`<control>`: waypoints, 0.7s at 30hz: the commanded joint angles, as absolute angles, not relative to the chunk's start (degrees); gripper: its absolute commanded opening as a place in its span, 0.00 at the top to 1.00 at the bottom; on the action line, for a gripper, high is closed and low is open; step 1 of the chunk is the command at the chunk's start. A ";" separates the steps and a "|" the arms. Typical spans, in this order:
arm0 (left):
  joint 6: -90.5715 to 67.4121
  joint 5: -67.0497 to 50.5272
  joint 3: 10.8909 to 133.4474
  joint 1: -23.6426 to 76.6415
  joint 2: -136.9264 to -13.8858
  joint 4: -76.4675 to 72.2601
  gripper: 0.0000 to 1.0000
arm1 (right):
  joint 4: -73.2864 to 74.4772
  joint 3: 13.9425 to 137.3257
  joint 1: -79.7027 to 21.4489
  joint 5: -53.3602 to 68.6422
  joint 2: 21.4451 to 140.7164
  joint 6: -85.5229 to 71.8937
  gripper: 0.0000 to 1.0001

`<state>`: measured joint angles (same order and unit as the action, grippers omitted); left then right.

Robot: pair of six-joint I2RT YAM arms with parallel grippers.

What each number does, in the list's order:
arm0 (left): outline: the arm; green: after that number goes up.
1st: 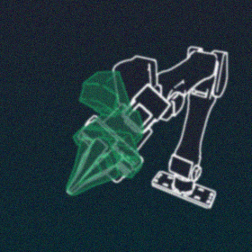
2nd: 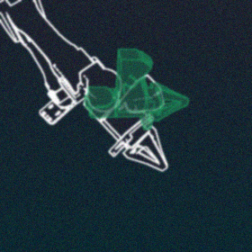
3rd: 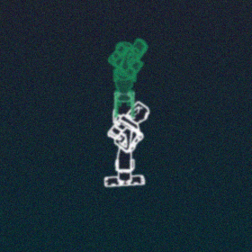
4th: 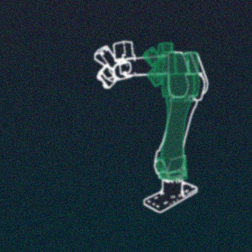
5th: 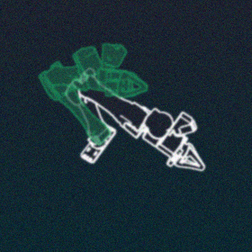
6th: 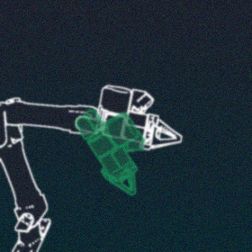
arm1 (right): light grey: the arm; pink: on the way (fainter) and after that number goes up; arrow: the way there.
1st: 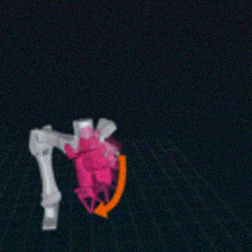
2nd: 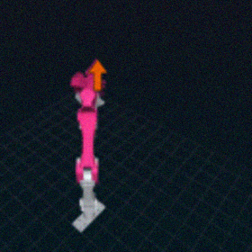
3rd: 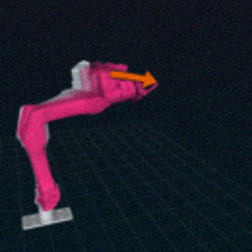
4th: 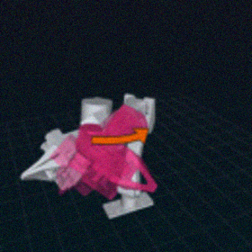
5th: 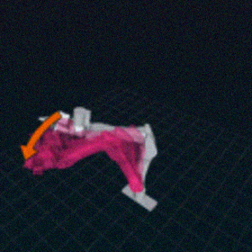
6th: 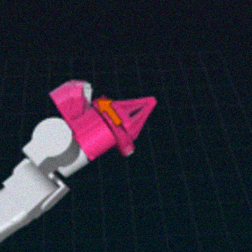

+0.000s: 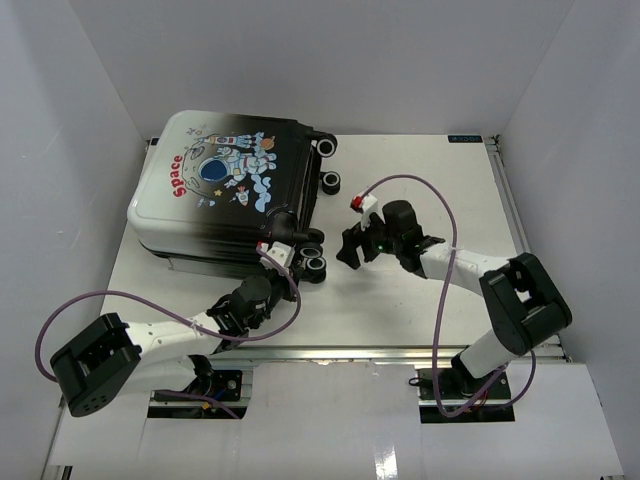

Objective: Pack the luggage

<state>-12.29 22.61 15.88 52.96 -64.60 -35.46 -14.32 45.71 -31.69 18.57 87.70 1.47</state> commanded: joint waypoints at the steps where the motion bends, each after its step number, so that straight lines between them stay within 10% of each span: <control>1: -13.31 26.07 21.42 50.68 -59.64 -46.30 1.00 | -27.55 46.67 -33.71 31.38 94.03 0.44 0.23; 14: -20.79 32.54 24.91 47.02 -58.03 -28.86 1.00 | -27.65 60.41 -43.56 29.97 112.64 0.84 0.30; 21: -23.18 32.02 24.24 46.85 -52.65 -25.03 1.00 | -29.06 61.86 -51.71 19.82 116.69 -4.69 0.72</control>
